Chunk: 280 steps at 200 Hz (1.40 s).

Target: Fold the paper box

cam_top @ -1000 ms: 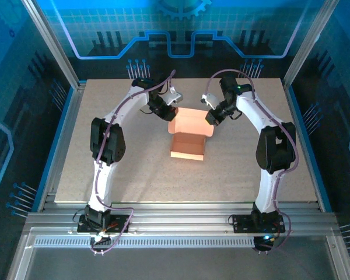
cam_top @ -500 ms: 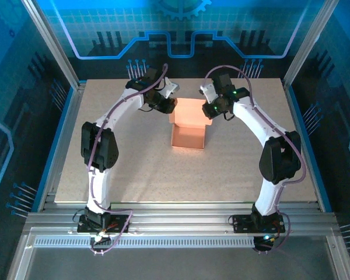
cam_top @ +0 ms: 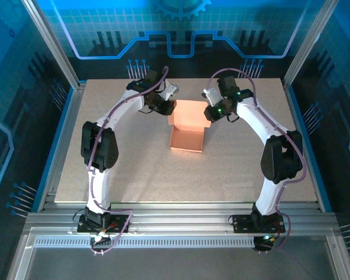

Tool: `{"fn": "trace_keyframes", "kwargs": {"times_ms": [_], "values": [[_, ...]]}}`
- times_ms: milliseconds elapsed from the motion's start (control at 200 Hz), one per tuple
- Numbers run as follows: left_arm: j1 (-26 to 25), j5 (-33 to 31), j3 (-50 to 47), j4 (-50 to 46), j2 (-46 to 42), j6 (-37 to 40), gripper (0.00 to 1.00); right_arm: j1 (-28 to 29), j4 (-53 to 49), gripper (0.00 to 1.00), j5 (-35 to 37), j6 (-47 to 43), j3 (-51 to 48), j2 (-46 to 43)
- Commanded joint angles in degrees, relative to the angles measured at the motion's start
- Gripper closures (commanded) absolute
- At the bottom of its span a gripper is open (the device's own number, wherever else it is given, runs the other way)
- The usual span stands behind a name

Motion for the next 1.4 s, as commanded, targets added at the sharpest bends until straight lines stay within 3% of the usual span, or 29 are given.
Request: {"fn": "trace_keyframes", "kwargs": {"times_ms": [0,50,255,560,1006,1211,1396], "values": [[-0.2,-0.6,-0.7,0.3,-2.4,0.7,1.0,-0.4,-2.0,0.93,-3.8,-0.7,1.8,-1.8],[-0.2,-0.6,-0.9,0.4,-2.5,0.9,1.0,-0.3,-2.1,1.0,-4.2,-0.7,1.8,-1.5],[-0.2,-0.5,-1.4,0.9,-2.8,0.6,1.0,0.8,-3.6,1.0,-1.7,-0.8,2.9,-0.4],[-0.4,-0.4,-5.0,7.1,-5.8,-9.3,1.0,7.4,9.4,1.0,16.7,10.5,-3.8,-4.4],[-4.1,-10.4,-11.2,13.2,-9.5,-21.3,1.0,13.1,16.3,1.0,31.8,31.8,-10.7,-5.5],[-5.3,-14.7,-23.2,25.2,-16.2,-27.5,1.0,15.9,23.7,1.0,38.2,35.6,-16.9,-8.7],[-6.5,-18.1,-26.0,28.5,-17.6,-29.7,1.0,17.8,26.6,1.0,41.7,38.5,-19.8,-9.5]]}}
